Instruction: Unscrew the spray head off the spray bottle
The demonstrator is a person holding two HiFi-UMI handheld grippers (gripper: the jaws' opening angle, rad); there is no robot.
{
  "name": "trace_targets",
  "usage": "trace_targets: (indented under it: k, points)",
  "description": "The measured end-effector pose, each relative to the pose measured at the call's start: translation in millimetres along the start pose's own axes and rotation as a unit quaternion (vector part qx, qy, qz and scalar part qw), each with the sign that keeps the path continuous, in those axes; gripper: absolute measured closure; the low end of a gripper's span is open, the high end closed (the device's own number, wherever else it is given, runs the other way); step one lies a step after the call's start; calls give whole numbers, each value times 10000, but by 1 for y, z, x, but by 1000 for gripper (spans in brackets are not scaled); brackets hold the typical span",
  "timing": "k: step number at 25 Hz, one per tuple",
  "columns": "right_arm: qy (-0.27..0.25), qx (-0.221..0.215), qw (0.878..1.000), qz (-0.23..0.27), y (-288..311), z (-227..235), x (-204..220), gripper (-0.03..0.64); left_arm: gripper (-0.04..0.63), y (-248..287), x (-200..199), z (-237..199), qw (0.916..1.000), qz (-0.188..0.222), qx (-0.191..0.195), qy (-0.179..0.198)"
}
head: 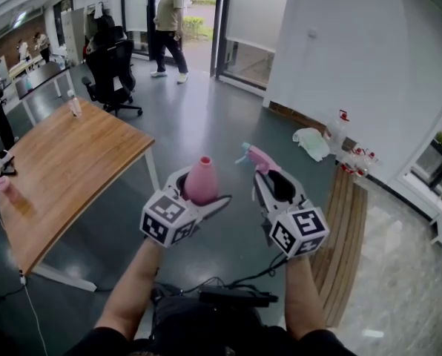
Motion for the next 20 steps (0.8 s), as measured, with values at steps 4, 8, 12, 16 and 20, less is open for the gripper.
trace_targets:
  k: [4,8,12,16,20]
  points:
    - [-5,-30,10000,9,0,0,-2,485,150,1,-2,0,10000,-4,-1,13]
    - [-30,-46,10000,5,-2,-1,-3,485,150,0,-1,2,10000,-11,3,30]
    - [-66,-63,10000,-1,-3,-2,-4,485,150,1,-3,4,10000,-12,6,44]
    - [-78,-71,9999,-13,-2,-4,-3,485,150,1,-2,4,10000,-8,7,39]
    - [-74,-73,9999,-20,-3,-6,-4,485,150,0,-2,5,10000,-5,14,51]
Point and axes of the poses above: the fingertips, and each gripper's own axes: y forward along the fingers, z to its right, x out of its underside, the point moved 4 cm from there along -y, backward along the fingers, and after that the axes turned 8 degrees about -y, right-handed, at the moved point
